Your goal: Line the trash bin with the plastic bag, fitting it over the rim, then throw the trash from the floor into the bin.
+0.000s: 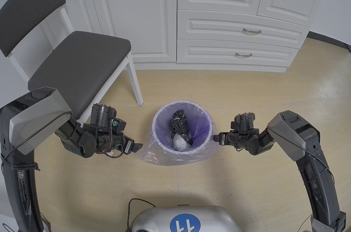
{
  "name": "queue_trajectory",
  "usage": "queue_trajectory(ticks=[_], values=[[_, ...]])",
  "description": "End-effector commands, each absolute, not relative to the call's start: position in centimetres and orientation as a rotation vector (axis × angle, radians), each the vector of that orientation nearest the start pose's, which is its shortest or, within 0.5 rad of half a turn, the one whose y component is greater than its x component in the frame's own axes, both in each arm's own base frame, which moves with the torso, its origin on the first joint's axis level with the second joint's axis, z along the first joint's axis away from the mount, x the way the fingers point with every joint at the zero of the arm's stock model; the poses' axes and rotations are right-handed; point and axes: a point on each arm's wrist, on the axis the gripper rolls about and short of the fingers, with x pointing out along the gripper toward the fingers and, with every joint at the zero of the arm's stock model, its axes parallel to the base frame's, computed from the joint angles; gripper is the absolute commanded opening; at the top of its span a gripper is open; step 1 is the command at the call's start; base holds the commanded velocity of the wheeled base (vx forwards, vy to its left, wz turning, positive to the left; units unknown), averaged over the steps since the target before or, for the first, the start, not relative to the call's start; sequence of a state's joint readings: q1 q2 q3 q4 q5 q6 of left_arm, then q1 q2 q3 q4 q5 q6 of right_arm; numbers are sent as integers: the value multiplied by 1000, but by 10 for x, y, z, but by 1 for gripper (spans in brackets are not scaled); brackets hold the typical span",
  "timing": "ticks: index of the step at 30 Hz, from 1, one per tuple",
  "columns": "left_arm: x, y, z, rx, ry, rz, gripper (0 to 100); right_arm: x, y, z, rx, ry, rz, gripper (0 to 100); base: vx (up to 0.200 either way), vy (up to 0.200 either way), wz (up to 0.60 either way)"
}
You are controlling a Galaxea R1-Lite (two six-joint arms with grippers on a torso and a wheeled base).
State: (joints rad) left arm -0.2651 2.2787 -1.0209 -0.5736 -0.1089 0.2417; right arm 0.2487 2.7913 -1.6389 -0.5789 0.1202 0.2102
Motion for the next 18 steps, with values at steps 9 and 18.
queue_trajectory(ticks=[9, 18], values=[[350, -117, 71, 161, 332, -446, 100, 439, 57, 48, 160, 444, 216, 100, 0, 0, 0], [331, -118, 116, -7, 76, -444, 100, 381, 44, 122, 142, 249, 226, 100, 0, 0, 0]])
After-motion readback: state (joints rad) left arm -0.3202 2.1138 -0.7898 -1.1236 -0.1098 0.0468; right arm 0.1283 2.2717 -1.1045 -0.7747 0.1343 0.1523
